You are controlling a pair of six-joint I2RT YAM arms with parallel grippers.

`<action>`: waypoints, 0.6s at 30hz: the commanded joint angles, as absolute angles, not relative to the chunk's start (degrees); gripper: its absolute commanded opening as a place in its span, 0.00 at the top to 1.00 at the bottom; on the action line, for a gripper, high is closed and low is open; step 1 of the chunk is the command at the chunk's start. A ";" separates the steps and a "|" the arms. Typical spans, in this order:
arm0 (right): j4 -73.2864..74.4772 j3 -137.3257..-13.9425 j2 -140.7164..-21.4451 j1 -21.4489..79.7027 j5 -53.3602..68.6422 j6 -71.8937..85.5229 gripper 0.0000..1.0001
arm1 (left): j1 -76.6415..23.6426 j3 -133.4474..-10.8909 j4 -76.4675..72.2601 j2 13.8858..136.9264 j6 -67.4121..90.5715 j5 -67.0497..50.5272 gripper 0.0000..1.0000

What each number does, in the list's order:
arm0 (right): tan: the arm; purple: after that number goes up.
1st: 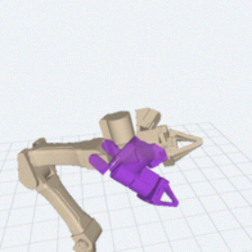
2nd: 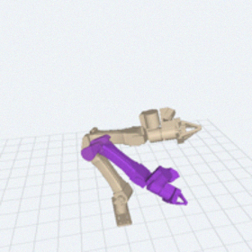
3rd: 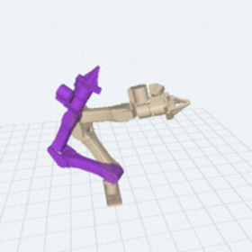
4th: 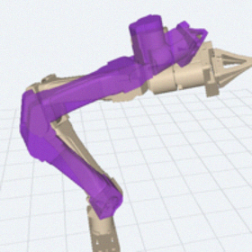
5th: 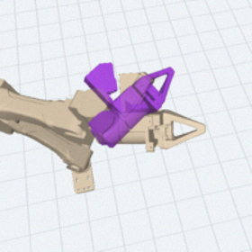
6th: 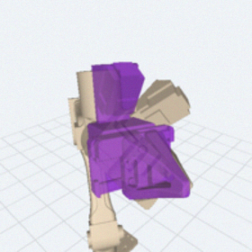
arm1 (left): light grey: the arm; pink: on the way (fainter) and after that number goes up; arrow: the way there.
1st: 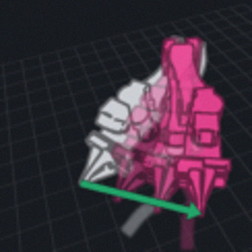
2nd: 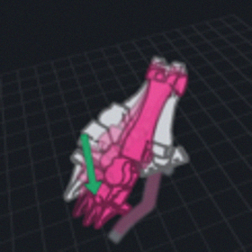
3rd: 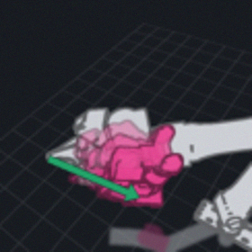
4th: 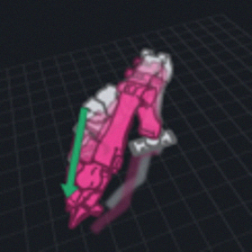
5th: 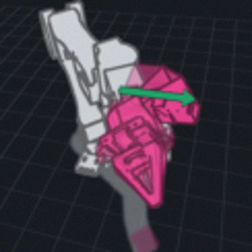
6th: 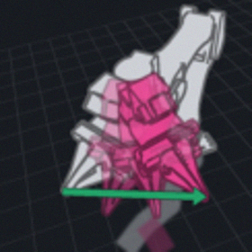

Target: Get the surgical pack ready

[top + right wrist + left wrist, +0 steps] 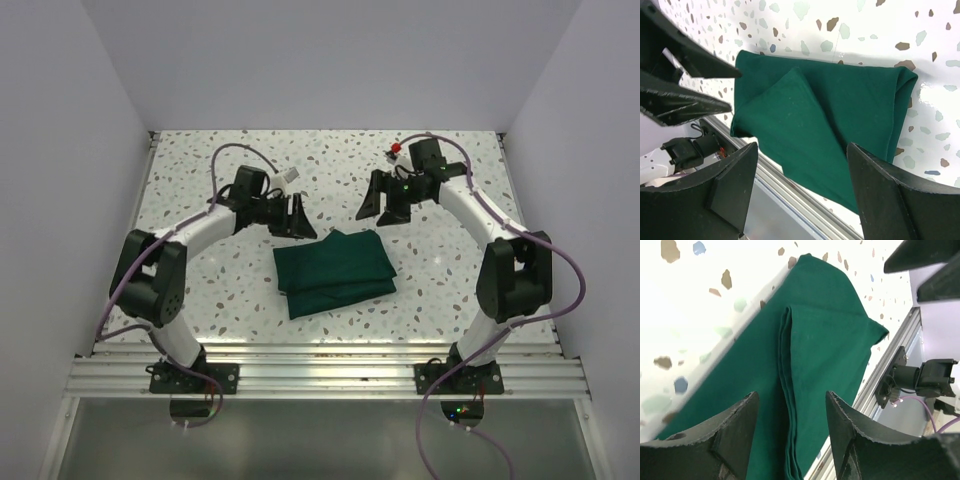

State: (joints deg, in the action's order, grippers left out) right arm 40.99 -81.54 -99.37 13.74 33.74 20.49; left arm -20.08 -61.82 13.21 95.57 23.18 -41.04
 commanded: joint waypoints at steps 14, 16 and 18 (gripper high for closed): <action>40.78 -78.05 -97.12 12.66 33.14 18.98 0.24 | -22.50 -74.18 6.68 112.59 23.82 -57.04 0.46; 40.61 -76.91 -96.07 12.39 33.05 19.07 0.24 | -22.67 -73.74 5.81 111.89 24.08 -57.83 0.49; 40.26 -76.03 -94.93 12.48 33.05 19.16 0.25 | -23.03 -73.13 4.84 111.36 24.61 -58.44 0.60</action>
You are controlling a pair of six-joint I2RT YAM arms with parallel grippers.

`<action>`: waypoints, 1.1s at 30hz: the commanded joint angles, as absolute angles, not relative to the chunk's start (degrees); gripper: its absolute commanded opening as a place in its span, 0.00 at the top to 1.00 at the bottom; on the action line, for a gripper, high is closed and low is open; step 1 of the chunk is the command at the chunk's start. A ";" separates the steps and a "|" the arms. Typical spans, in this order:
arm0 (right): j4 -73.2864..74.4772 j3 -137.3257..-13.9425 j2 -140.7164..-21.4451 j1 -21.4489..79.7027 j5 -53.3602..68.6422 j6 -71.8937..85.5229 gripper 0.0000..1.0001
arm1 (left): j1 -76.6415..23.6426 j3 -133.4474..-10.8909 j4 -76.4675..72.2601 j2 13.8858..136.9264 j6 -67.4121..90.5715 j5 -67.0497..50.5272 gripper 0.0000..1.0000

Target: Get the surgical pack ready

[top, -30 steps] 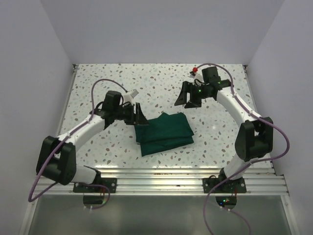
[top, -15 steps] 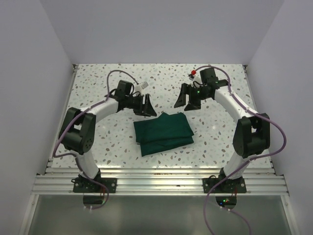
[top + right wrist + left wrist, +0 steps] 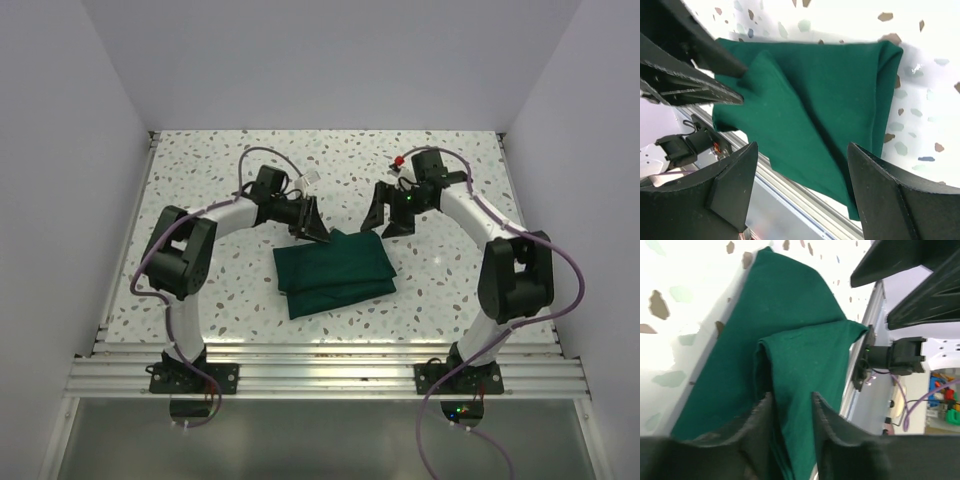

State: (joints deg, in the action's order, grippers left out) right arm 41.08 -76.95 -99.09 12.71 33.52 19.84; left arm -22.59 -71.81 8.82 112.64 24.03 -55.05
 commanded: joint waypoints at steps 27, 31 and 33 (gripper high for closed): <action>45.07 -63.46 -83.59 11.60 18.38 27.51 0.01 | -39.30 -42.79 6.99 66.54 30.68 -43.17 0.38; 49.47 -62.23 -83.41 11.34 14.42 28.03 0.01 | -29.48 -49.55 19.22 71.87 25.59 -36.75 0.65; 51.66 -60.48 -82.71 11.34 12.66 28.74 0.04 | -26.82 -51.84 23.01 77.83 24.52 -35.60 0.79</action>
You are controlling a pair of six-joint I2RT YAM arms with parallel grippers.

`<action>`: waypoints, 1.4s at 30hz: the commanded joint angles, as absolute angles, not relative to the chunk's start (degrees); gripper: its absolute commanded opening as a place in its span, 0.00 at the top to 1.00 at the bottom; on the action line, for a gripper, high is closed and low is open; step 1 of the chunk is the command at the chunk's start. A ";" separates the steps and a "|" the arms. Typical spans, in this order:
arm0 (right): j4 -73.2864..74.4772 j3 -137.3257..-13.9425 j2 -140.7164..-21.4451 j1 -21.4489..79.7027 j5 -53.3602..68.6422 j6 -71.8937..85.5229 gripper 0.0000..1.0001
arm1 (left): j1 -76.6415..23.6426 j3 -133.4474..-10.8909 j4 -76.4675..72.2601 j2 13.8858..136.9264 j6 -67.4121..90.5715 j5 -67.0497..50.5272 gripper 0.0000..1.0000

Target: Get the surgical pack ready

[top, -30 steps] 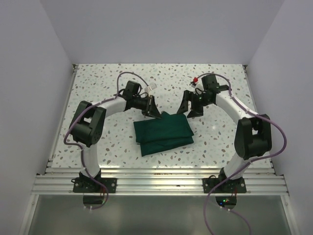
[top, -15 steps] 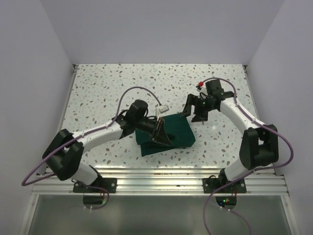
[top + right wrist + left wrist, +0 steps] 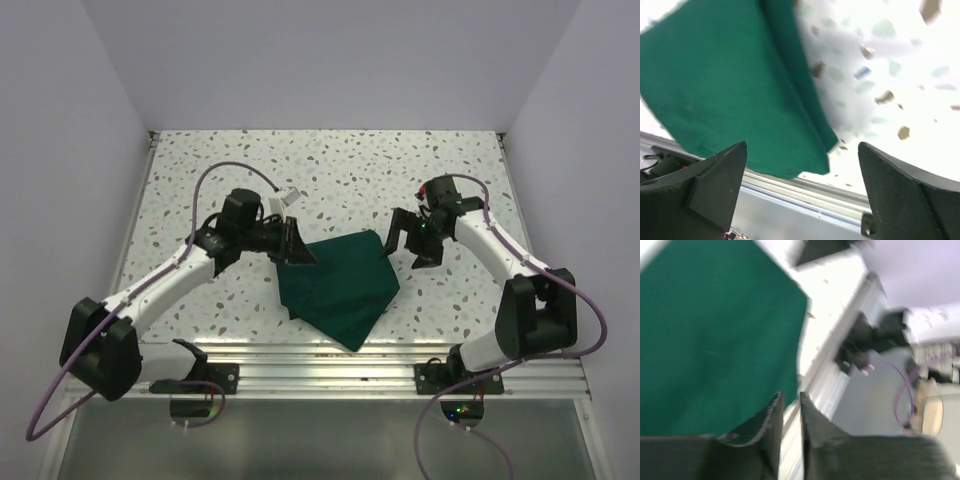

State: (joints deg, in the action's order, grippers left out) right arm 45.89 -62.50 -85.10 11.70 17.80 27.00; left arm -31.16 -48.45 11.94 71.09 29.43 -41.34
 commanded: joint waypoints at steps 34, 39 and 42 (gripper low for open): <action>12.74 -51.74 -99.54 22.94 14.68 54.06 1.00 | -25.75 -64.34 33.75 77.26 22.85 -13.28 0.43; 22.03 -73.09 -110.73 22.50 16.53 50.98 1.00 | -34.08 -66.35 36.64 79.88 21.88 -3.45 0.34; 28.73 -77.96 -110.58 19.61 16.18 48.53 0.69 | -40.59 -71.18 42.43 85.24 23.11 6.48 0.27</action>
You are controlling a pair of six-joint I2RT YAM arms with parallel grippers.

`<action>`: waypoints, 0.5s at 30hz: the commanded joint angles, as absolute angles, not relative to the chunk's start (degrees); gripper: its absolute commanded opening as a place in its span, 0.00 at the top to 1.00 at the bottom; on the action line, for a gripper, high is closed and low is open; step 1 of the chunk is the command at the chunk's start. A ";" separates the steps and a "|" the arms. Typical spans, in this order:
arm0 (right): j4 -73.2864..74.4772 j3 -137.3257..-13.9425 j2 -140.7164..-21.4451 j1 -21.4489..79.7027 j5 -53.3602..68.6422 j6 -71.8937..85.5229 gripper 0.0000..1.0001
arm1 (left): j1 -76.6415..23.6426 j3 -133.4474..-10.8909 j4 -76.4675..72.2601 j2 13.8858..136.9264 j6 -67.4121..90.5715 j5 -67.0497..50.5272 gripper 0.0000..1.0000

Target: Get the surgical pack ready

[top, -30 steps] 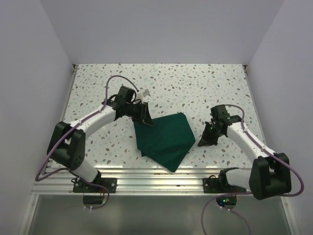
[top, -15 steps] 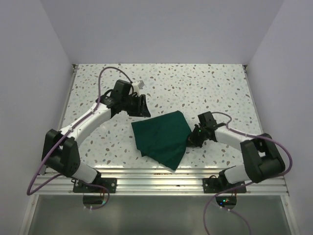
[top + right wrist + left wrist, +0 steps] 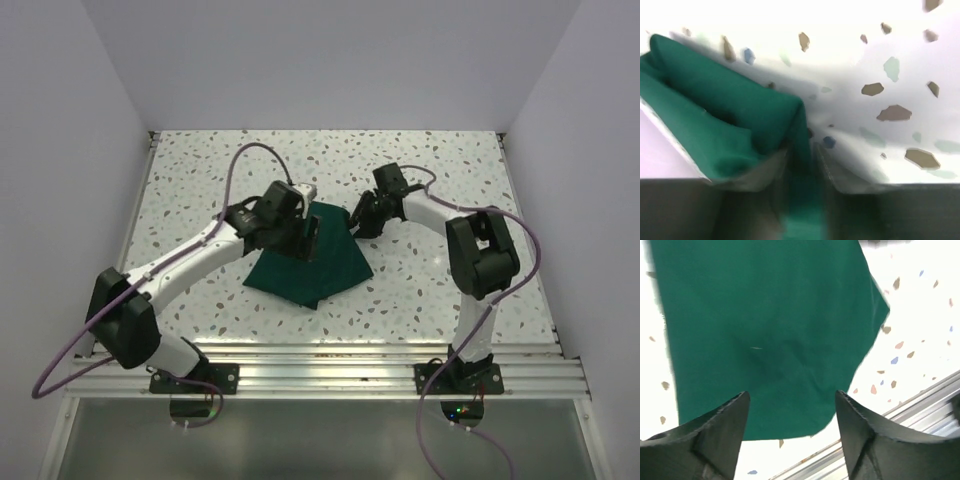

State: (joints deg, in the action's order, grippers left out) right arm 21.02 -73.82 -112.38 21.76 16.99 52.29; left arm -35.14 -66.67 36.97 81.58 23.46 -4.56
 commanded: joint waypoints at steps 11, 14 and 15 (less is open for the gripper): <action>41.05 -61.71 -87.55 9.76 10.63 31.65 0.01 | -49.48 -82.44 48.25 102.21 28.21 17.49 0.16; 39.91 -56.35 -82.10 9.40 12.29 32.25 0.01 | -50.18 -84.98 48.59 105.37 28.65 17.84 0.20; 38.77 -53.81 -80.44 9.32 13.00 32.60 0.01 | -50.36 -86.82 49.21 107.38 28.74 18.10 0.21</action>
State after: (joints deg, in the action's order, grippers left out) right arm 37.78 -58.48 -84.16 9.10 11.73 34.85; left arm -49.71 -81.93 46.50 104.86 26.72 14.61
